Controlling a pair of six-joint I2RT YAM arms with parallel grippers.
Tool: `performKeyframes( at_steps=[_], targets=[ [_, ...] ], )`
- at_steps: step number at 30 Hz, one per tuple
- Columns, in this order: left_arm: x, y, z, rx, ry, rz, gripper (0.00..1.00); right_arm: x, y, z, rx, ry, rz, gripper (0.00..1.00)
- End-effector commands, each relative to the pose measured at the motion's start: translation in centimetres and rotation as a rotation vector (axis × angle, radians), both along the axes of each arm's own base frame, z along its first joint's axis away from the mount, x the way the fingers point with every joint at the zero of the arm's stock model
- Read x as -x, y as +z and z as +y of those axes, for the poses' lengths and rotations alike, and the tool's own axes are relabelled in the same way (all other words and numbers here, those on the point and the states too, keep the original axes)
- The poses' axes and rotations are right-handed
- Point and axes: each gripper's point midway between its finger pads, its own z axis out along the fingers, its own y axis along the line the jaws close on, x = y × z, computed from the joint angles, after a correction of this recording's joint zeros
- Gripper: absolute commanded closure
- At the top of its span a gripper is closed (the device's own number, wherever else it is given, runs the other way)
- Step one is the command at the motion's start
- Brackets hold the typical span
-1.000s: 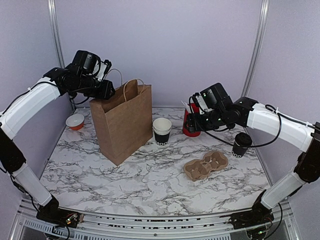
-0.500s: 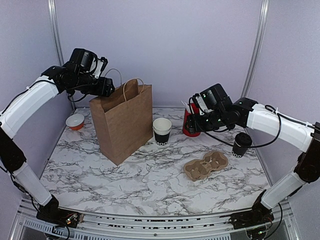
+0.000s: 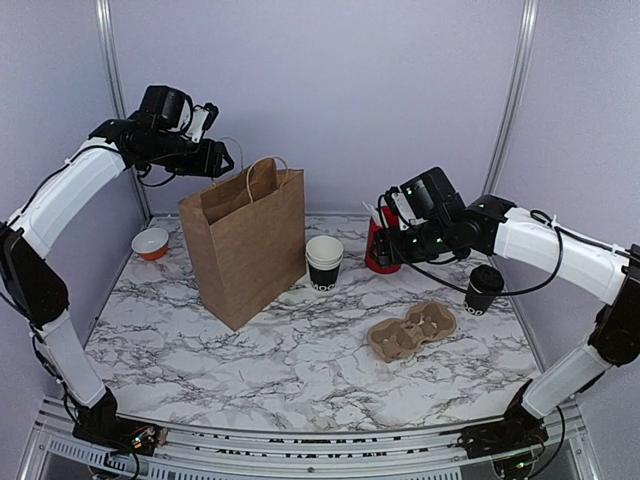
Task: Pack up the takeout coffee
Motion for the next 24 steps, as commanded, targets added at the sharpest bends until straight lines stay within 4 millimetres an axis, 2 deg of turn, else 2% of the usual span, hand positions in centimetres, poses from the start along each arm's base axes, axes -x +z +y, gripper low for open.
performKeyframes(
  at_steps=[1, 9, 18, 21, 24],
  targets=[
    [0.1, -2.5, -1.5, -0.019, -0.096, 0.089, 0.35, 0.3, 1.9, -0.3, -0.020, -0.002, -0.045, 0.21],
    [0.0, -3.9, -1.5, -0.052, -0.094, 0.122, 0.53, 0.4, 1.9, -0.6, -0.019, -0.011, -0.047, 0.21],
    [0.3, -3.3, -0.6, -0.094, -0.059, 0.094, 0.99, 0.3, 1.6, -0.4, -0.022, -0.008, -0.041, 0.21],
    [0.6, -2.1, -0.3, -0.135, -0.035, 0.053, 1.00, 0.4, 1.7, -0.4, -0.020, -0.005, -0.044, 0.21],
    [1.8, 0.2, -0.5, -0.189, -0.038, -0.018, 1.00, 0.4, 1.6, -0.4, -0.018, -0.003, -0.042, 0.21]
  ],
)
